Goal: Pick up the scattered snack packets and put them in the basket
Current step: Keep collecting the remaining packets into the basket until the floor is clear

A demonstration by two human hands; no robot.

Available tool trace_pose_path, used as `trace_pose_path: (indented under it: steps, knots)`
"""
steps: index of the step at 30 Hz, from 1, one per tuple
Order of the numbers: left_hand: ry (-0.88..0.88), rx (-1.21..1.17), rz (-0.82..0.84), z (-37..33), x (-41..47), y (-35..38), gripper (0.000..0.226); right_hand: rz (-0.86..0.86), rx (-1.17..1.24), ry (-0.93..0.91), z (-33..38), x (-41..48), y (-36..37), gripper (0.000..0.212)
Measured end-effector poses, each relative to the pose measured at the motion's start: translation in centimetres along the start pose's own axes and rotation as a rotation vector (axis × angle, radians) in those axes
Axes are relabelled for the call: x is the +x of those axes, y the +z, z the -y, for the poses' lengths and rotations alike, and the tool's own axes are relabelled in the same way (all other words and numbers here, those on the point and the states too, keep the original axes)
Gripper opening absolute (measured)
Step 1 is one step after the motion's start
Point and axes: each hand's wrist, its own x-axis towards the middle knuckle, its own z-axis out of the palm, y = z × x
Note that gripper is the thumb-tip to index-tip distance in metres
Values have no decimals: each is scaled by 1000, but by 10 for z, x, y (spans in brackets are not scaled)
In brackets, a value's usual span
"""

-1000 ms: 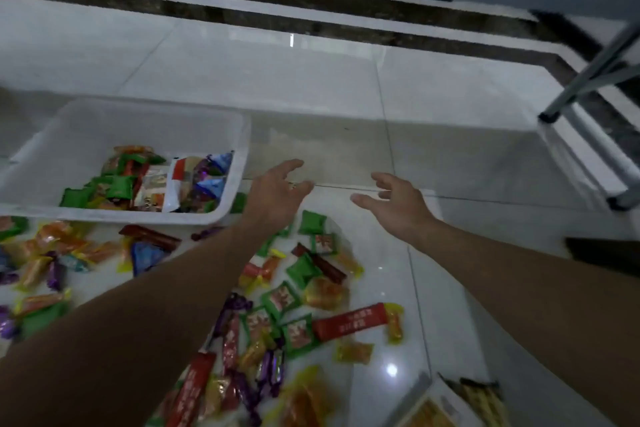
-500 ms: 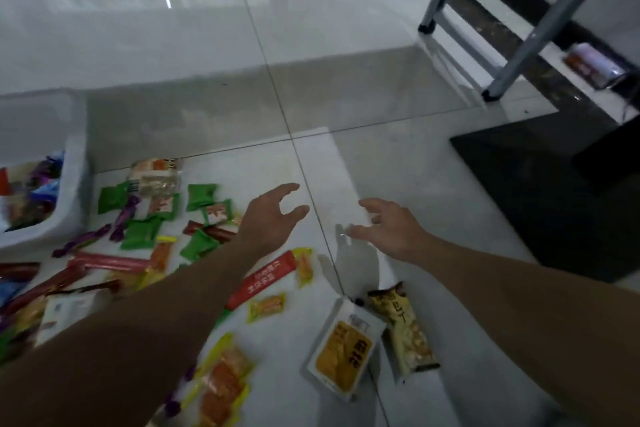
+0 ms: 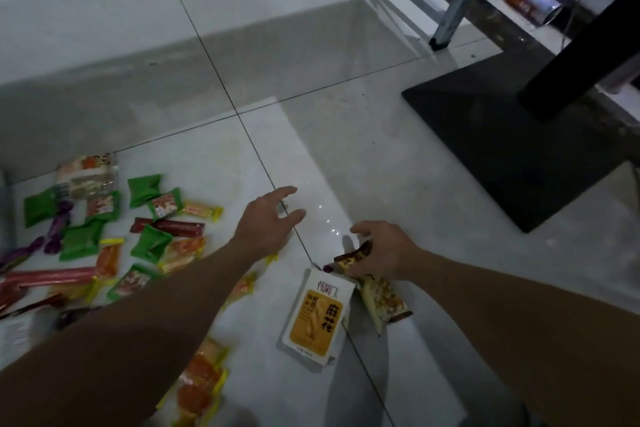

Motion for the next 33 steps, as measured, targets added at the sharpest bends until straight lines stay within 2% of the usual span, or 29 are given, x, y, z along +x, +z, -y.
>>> trace_pose_path:
  steps: [7, 11, 13, 16, 19, 22, 26, 30, 33]
  knots:
    - [3, -7, 43, 1, -6, 2, 47, -96, -32, 32, -9, 3, 11, 69]
    - [-6, -63, 67, -5, -12, 2, 47, -234, 61, 44, -3, 10, -2, 65]
    - [12, -89, 147, -10, -19, 3, 56, -301, 145, 48, 0, 12, -10, 66]
    - [46, -85, 361, -12, -31, 5, 84, -378, 244, 44, 2, 12, -19, 68]
    - [159, 262, 532, -3, -34, 12, 101, -405, 280, 57, 0, 12, -21, 69]
    - [288, 538, 590, 4, -35, 19, 91, -396, 302, 70, -1, 10, -22, 68]
    - [327, 586, 558, 8, -32, 23, 80, -402, 322, 86, 2, 10, -23, 63]
    - [264, 435, 443, 9, -26, 25, 69, -403, 359, 90, 7, 13, -25, 60]
    - [104, 104, 367, 5, -24, 23, 54, -412, 384, 61, 13, 16, -29, 57]
